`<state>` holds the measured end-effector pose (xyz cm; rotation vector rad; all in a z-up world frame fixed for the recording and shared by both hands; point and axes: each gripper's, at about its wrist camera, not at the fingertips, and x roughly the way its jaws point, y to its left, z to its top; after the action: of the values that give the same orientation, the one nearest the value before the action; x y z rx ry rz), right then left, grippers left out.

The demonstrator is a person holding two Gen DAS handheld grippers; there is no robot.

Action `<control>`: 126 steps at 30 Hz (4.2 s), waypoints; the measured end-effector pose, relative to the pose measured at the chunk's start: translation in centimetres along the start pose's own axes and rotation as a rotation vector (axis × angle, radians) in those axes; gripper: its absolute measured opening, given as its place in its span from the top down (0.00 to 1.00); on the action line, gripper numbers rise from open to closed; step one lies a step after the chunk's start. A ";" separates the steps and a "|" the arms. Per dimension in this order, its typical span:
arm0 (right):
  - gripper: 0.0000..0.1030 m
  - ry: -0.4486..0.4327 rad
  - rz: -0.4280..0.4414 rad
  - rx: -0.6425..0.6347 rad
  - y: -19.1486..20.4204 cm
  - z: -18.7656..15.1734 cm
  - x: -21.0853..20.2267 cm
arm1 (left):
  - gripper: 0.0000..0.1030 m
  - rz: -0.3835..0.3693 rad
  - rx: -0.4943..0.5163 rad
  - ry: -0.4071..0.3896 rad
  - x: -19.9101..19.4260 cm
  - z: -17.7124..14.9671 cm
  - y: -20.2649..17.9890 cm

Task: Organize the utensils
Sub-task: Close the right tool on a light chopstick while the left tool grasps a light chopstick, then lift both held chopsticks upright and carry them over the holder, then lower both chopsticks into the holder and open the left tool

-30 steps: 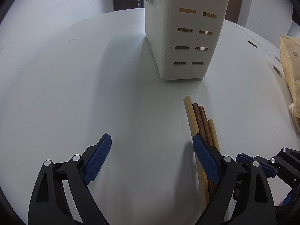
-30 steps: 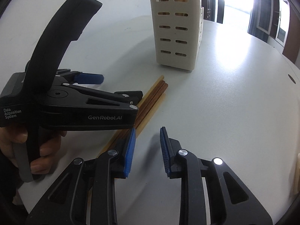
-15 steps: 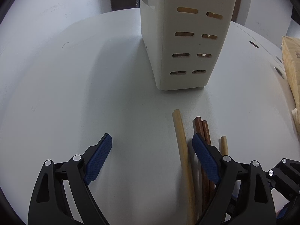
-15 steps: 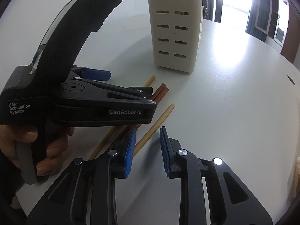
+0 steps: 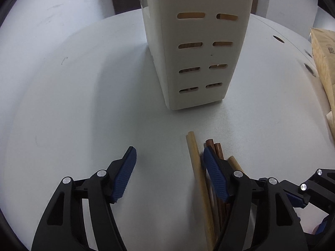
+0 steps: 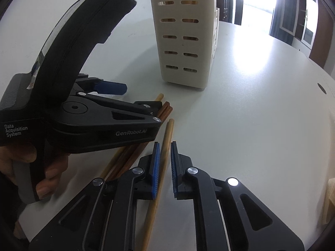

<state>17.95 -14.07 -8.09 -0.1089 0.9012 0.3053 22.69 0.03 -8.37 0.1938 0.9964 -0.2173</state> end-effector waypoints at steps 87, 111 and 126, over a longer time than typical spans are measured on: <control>0.93 -0.937 0.184 0.097 -4.0 10.3 -23.2 | 0.94 -0.171 -0.158 -0.787 -30.2 7.3 2.2; 0.93 -1.181 0.165 0.267 -8.2 9.9 -19.0 | 0.94 -0.175 -0.419 -1.060 -27.2 5.7 4.8; 0.93 -1.269 0.103 0.225 -6.5 11.1 -18.0 | 0.94 -0.155 -0.437 -1.157 -27.7 4.3 4.2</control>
<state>17.88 -21.67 12.69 0.3213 -0.3250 0.2948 12.76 5.53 17.59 -0.3900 -0.1125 -0.2023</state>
